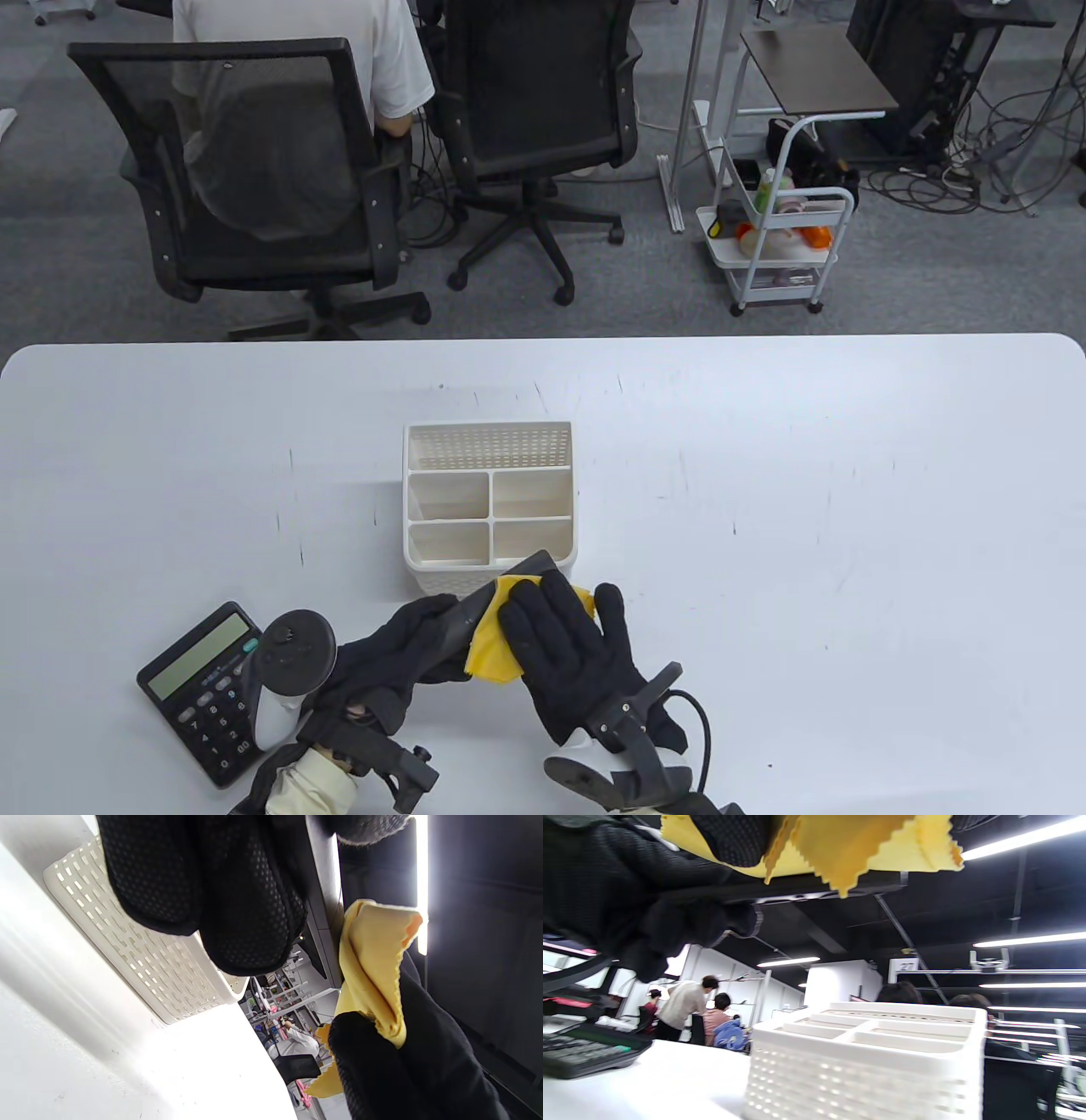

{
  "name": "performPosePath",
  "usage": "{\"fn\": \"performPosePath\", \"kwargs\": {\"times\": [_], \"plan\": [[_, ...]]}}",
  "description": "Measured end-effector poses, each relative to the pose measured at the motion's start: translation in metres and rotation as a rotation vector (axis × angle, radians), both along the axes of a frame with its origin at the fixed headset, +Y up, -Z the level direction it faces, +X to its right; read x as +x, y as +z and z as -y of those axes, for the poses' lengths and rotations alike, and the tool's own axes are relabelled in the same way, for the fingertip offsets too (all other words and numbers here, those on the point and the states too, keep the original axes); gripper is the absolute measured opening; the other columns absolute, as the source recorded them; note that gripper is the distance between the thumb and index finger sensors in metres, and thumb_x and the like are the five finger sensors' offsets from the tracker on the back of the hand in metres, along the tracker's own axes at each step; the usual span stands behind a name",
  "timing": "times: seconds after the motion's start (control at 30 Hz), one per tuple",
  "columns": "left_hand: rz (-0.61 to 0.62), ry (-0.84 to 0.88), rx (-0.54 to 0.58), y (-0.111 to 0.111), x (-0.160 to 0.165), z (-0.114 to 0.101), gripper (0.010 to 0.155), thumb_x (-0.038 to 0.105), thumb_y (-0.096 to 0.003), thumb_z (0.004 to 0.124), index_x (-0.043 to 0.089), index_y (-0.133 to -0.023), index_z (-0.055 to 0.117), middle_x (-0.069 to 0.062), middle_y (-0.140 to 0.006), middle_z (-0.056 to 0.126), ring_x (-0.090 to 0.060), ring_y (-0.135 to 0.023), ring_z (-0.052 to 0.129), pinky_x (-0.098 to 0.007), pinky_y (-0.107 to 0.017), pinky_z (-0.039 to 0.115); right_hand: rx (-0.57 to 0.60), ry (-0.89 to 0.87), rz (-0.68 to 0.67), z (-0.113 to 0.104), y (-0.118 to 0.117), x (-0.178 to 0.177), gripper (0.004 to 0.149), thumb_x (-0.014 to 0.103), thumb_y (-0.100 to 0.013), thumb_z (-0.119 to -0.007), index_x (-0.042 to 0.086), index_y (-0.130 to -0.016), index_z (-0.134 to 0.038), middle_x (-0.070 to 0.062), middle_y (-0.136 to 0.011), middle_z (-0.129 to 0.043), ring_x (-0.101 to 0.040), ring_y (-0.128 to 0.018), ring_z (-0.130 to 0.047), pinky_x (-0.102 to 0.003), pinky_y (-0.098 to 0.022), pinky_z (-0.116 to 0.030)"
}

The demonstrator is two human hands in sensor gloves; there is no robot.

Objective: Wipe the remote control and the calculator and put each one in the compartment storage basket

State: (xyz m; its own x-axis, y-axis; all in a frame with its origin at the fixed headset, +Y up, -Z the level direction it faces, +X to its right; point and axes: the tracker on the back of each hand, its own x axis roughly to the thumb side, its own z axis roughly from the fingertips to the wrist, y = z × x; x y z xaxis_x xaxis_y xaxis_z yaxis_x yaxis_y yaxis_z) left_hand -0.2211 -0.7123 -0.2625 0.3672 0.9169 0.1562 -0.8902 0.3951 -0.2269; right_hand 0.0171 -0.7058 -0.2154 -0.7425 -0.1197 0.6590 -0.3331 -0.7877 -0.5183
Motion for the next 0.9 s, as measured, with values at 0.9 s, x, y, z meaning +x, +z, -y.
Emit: {"fn": "performPosePath", "kwargs": {"times": [0.9], "plan": [[0.083, 0.102, -0.036, -0.001, 0.005, 0.0, 0.052, 0.041, -0.0556, 0.061, 0.018, -0.101, 0.071, -0.004, -0.072, 0.099, -0.012, -0.053, 0.111, -0.041, -0.046, 0.092, -0.018, -0.204, 0.098, -0.007, -0.013, 0.029, 0.052, 0.025, -0.058, -0.068, 0.011, -0.107, -0.061, -0.017, -0.114, -0.06, -0.044, -0.102, -0.055, -0.073, -0.063, -0.046]]}}
